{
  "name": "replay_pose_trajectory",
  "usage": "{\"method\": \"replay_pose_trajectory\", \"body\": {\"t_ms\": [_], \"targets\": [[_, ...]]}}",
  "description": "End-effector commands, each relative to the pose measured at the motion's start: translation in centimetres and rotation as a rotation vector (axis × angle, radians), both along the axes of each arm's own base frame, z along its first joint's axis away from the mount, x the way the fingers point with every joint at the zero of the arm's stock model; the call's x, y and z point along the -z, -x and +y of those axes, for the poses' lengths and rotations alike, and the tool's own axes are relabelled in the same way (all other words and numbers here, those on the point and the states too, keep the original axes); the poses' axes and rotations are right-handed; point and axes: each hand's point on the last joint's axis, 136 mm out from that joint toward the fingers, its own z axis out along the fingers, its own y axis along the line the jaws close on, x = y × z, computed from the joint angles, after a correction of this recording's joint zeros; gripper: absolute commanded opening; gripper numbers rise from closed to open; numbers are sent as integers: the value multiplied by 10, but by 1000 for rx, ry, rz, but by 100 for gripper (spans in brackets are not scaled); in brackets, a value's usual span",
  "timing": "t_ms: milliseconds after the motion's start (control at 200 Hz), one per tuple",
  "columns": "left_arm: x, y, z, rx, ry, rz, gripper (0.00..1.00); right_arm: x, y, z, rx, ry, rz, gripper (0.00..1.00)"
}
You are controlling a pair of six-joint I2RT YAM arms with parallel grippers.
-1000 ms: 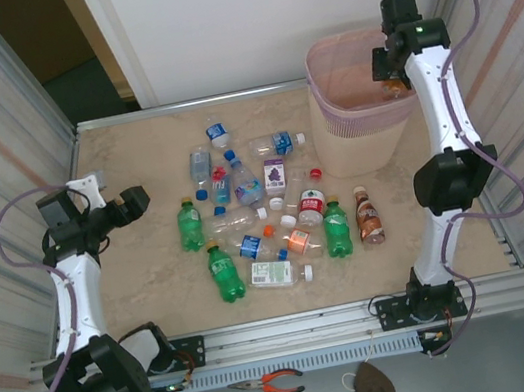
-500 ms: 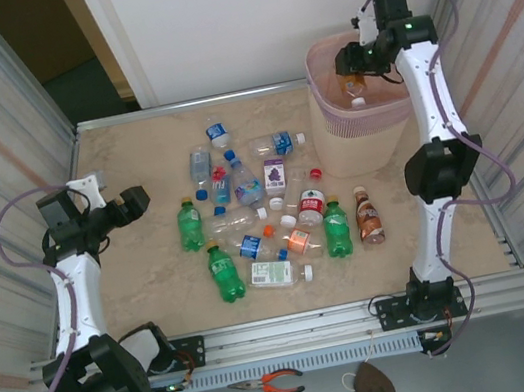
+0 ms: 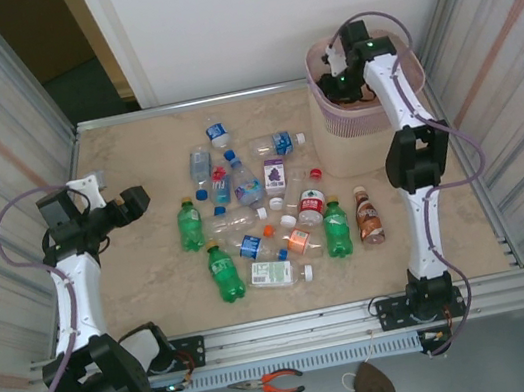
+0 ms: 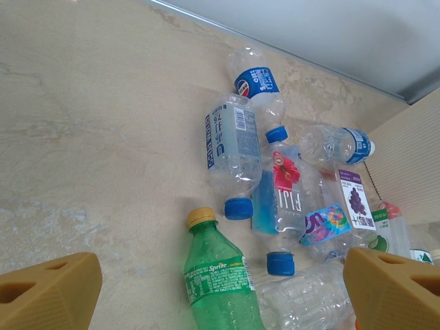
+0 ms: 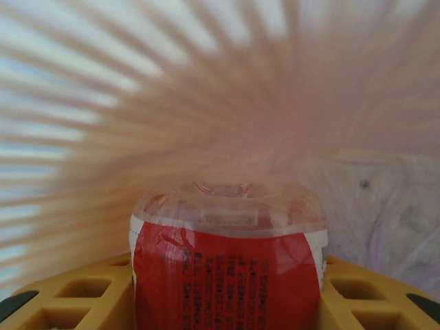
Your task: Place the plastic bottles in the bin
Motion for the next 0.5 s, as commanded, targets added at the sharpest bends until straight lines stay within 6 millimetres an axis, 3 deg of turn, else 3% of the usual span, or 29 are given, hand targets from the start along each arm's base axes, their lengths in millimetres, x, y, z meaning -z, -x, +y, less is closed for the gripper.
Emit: {"method": "replay_pose_trajectory", "body": {"t_ms": [0,331,496], "targets": [[-1,0,-2,13,17,-11,91,33,4,3,-32,22,51,49],[-1,0,-3,16,19,-9,90,98,18,7,-35,8,164,55],[0,0,-5,25,27,-6,87,106,20,5,-24,6,183,64]]}}
